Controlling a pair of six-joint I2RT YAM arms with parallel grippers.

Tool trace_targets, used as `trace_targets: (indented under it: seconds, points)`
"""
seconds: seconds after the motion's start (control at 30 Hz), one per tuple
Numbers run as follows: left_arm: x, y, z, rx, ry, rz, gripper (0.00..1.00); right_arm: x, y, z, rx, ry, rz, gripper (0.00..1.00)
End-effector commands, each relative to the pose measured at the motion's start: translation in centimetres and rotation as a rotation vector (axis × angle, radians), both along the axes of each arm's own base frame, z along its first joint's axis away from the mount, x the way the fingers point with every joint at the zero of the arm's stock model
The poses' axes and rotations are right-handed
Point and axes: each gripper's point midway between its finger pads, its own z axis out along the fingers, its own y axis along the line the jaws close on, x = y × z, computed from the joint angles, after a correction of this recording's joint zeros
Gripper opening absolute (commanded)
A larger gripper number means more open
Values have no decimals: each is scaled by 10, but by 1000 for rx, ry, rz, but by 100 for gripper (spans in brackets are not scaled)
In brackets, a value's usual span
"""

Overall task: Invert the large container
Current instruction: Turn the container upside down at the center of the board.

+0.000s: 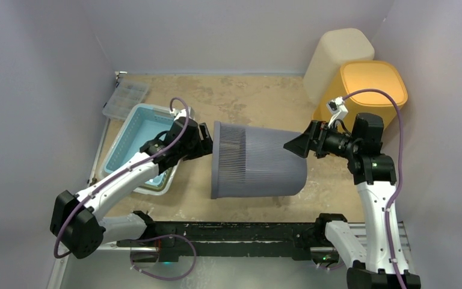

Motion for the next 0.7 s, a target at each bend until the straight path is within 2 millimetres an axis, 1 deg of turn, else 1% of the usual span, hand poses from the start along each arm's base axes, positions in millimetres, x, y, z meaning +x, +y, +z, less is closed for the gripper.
trace_targets:
  seconds: [0.0,0.13,0.2,0.27,0.33,0.43,0.5,0.53,0.63,0.67]
  points:
    - [6,27,35,117,-94,40,69,6,-5,-13,-29,19,-30,99]
    - [6,48,49,207,-130,75,74,13,-15,-27,-67,59,-108,99]
    - [5,62,58,269,-149,93,77,17,-22,-32,-89,80,-160,99]
    - [5,76,72,324,-173,119,81,21,-27,-36,-101,96,-207,99]
    - [5,85,89,355,-204,132,85,25,-32,-38,-104,109,-252,99]
    - [4,92,115,357,-251,141,89,29,-35,-39,-93,122,-297,99]
    - [2,86,133,316,-282,116,92,32,-40,-37,-97,126,-340,99]
    - [1,80,142,282,-302,90,93,33,-42,-35,-99,121,-356,99]
    - [-3,54,165,156,-360,-19,93,32,-46,-23,-92,111,-399,99]
    - [-3,42,173,106,-386,-61,93,34,-51,-22,-91,121,-444,99]
